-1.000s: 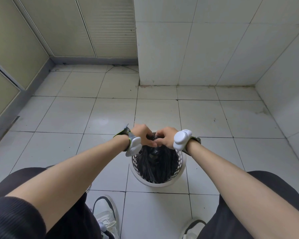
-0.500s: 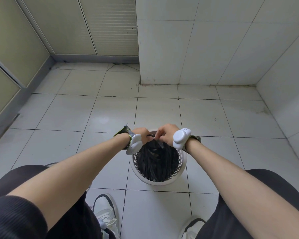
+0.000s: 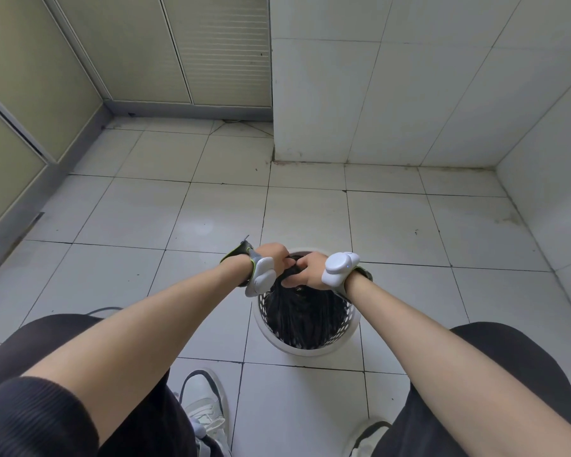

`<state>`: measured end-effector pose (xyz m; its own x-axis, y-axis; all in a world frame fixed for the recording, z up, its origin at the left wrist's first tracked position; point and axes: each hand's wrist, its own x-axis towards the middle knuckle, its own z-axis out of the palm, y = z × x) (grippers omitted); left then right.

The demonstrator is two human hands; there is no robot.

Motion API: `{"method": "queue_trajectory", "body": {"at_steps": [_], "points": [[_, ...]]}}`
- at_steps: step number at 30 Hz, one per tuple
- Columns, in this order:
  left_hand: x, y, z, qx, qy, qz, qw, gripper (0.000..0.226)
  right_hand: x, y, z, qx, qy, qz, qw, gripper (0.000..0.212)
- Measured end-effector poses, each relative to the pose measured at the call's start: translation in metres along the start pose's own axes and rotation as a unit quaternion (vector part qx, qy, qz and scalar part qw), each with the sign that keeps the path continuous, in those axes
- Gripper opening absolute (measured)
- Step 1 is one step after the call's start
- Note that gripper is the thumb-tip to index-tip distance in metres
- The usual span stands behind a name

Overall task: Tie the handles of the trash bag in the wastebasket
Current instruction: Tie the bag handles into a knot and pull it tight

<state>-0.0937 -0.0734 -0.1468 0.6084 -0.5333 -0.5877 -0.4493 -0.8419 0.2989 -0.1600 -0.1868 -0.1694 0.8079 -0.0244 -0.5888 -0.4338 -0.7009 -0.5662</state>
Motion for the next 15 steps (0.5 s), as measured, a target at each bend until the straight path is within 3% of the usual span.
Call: {"method": "queue_trajectory", "body": {"at_steps": [5, 15], "points": [[-0.002, -0.001, -0.001, -0.001, 0.006, 0.009, 1.0, 0.028, 0.002, -0.001, -0.001, 0.006, 0.017, 0.014, 1.0, 0.022], [-0.011, -0.005, -0.01, -0.015, 0.032, 0.064, 0.997, 0.03, 0.0, 0.006, -0.011, 0.072, 0.053, 0.026, 0.996, 0.026]]}}
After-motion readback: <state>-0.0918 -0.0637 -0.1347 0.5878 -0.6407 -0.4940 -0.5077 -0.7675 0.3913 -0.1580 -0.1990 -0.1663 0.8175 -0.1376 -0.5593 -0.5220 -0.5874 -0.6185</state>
